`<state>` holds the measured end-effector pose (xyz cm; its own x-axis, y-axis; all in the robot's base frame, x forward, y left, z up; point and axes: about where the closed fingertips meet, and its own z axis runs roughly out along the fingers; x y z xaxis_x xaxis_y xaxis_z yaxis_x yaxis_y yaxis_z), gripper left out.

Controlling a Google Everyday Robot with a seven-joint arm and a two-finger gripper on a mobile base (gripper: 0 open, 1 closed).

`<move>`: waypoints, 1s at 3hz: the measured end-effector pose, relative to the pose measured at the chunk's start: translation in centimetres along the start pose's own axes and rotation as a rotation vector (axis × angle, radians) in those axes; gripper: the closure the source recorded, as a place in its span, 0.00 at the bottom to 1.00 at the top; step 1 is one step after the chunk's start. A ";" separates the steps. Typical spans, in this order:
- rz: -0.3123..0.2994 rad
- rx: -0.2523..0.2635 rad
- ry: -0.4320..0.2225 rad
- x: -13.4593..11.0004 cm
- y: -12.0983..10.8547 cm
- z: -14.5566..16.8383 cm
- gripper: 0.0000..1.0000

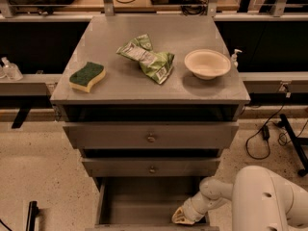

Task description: Open bottom drawer

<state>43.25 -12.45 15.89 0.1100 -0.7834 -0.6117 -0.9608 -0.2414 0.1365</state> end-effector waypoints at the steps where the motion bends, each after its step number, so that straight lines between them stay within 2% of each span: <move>1: 0.000 0.000 0.000 0.0 0.0 0.0 1.00; 2: 0.000 0.000 0.000 0.0 -0.1 0.0 1.00; 3: 0.000 0.000 0.000 0.0 -0.1 0.0 0.82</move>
Offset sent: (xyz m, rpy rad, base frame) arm 0.0503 0.0066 0.0512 0.2680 -0.2134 -0.4371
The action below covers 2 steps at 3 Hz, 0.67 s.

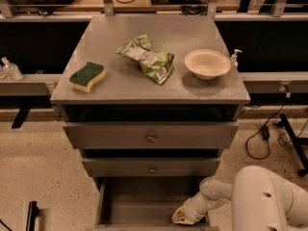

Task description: Open bottom drawer

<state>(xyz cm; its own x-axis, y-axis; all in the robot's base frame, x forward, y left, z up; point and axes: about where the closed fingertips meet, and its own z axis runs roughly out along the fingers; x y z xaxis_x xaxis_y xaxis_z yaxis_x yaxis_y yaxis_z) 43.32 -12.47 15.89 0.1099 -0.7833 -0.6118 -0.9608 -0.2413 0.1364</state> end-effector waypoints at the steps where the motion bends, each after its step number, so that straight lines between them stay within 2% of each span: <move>1: 0.000 0.000 0.000 0.0 0.0 0.0 0.59; 2: 0.000 0.000 0.000 0.0 0.0 0.0 0.36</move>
Offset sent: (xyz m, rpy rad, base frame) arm 0.0000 0.0000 0.0000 0.0000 0.0000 -0.0001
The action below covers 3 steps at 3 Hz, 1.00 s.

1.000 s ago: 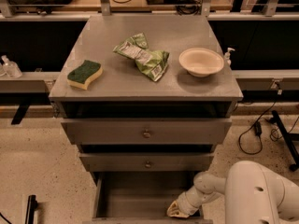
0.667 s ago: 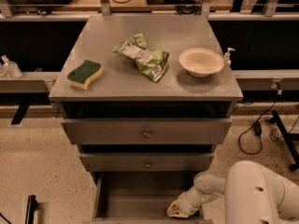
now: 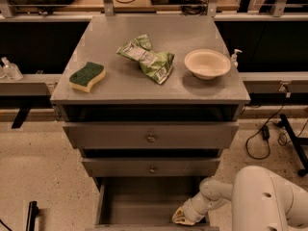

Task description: Open bottom drawer

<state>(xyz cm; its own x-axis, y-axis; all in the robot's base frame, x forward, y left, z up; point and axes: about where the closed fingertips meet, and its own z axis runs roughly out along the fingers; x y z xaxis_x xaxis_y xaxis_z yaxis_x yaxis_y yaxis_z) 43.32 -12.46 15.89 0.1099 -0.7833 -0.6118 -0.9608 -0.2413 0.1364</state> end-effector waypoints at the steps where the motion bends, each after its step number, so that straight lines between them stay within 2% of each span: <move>1: 0.026 0.012 -0.009 0.2 -0.1 -0.3 0.37; 3: 0.026 0.012 -0.010 0.3 -0.2 -0.3 0.83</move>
Offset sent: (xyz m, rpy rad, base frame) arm 0.0193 -0.0221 0.0097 0.0315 -0.0021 -0.1753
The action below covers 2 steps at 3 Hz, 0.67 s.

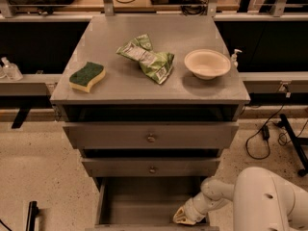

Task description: Open bottom drawer

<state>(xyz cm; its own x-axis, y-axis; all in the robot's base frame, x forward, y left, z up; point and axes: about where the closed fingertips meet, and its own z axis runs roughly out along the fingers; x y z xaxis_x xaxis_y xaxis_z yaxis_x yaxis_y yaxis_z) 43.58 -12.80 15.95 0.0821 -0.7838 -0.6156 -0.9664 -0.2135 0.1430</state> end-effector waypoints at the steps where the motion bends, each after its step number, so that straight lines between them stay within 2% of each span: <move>1: 0.044 0.059 -0.026 0.3 -0.5 -1.2 1.00; 2: 0.063 0.117 -0.060 0.5 -0.7 -2.7 1.00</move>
Offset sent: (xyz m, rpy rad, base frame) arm 0.0248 -0.0349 0.0326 0.0877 -0.0856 -0.1991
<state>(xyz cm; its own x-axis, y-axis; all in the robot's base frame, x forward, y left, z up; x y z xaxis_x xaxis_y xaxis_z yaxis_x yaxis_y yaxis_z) 44.93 -14.57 17.62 0.0090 -0.7568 -0.6536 -0.9912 -0.0928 0.0939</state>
